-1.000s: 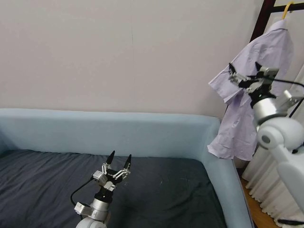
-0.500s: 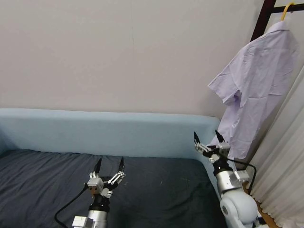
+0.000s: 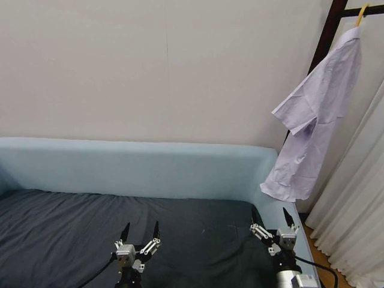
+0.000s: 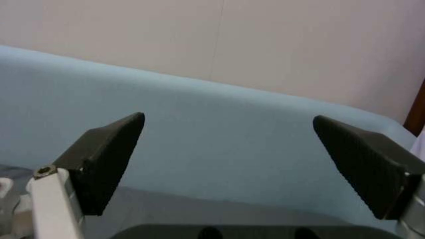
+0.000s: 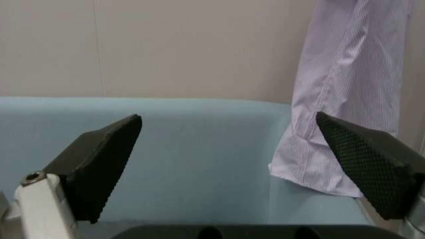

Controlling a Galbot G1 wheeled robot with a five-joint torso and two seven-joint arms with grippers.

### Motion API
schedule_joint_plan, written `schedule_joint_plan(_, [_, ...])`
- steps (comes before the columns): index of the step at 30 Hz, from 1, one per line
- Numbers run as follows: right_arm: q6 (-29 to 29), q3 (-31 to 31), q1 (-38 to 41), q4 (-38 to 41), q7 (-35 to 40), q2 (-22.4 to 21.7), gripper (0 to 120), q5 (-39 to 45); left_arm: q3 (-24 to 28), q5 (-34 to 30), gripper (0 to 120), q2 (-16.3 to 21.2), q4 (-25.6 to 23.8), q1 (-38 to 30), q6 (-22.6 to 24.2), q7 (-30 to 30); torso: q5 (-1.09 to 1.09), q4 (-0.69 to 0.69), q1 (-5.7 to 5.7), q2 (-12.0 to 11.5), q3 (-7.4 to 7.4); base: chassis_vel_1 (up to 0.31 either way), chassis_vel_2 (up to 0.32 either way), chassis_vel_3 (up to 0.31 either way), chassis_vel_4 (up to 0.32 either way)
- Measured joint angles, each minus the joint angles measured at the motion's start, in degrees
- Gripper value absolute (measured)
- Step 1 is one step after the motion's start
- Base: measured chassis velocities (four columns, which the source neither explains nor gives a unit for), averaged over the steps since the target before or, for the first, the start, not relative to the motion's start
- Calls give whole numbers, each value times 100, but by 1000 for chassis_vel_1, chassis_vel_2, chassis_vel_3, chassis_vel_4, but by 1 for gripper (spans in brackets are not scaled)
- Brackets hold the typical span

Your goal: Pick up the clothes from the sofa and hang them on the clothes hanger.

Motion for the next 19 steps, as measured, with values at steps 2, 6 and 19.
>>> schedule_joint_plan(2, [0,-6,2,0,2,-1,100,7,-2,-6,100,2,-3,1,1,10,0,0,0,0,1,0,0,0,0])
schedule_joint_plan(6, [0,-12,18,0,4,-11,100,23,-3,-13,100,3,-3,-2,2,20,0,0,1,0,1,0,0,0,0])
schedule_joint_plan(19, [-8,-22,47,-6,8,-32,100,51,-3,-29,100,7,-2,-13,-2,34,1,0,1,-1,1,0,0,0,0])
